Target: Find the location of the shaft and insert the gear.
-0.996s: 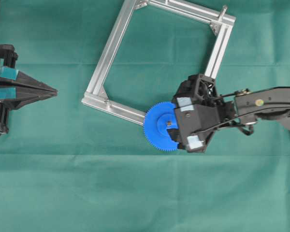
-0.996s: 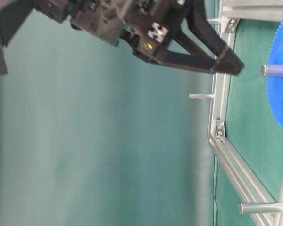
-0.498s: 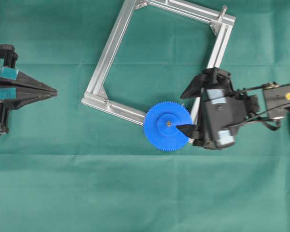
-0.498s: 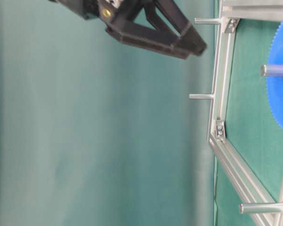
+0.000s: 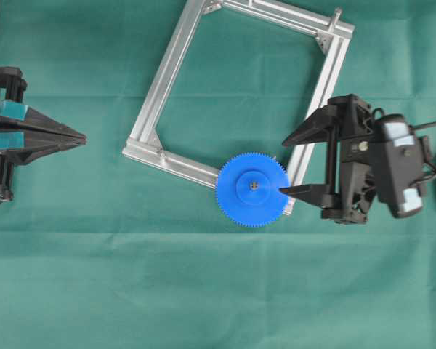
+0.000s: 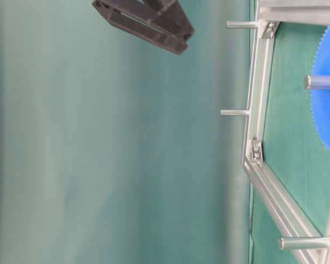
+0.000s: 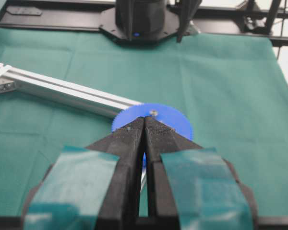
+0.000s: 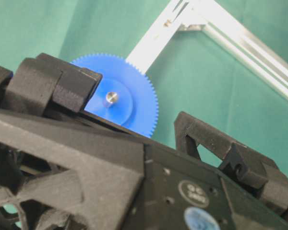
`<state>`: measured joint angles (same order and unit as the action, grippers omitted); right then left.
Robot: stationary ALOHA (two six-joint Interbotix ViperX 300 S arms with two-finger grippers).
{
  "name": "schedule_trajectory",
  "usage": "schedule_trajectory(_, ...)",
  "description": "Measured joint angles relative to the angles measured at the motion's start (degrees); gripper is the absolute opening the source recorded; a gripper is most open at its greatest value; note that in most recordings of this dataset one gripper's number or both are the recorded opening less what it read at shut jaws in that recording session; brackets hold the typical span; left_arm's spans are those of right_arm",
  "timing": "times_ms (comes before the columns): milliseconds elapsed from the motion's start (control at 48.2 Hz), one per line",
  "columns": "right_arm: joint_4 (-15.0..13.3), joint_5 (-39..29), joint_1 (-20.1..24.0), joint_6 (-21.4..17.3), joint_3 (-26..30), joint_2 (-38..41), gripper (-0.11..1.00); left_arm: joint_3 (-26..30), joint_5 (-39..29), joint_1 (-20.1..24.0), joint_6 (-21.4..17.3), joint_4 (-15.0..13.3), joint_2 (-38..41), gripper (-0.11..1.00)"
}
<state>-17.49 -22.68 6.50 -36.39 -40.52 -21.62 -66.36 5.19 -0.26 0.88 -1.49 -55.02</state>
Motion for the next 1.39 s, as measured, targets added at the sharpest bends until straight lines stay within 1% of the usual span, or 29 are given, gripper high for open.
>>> schedule_trajectory(104, -0.09, 0.18, 0.00, 0.00, -0.62, -0.88, 0.86, 0.00, 0.00, 0.00, 0.00, 0.09, 0.09, 0.00)
schedule_trajectory(477, -1.76, 0.26, 0.00, 0.00, -1.23, -1.49, 0.86, 0.00, -0.18, 0.00, 0.00, 0.09, 0.00, 0.00)
schedule_trajectory(1391, -1.85, 0.44, 0.00, 0.00, -2.37, -1.49, 0.86, 0.00, -1.23, 0.00, 0.00, 0.09, 0.00, 0.00)
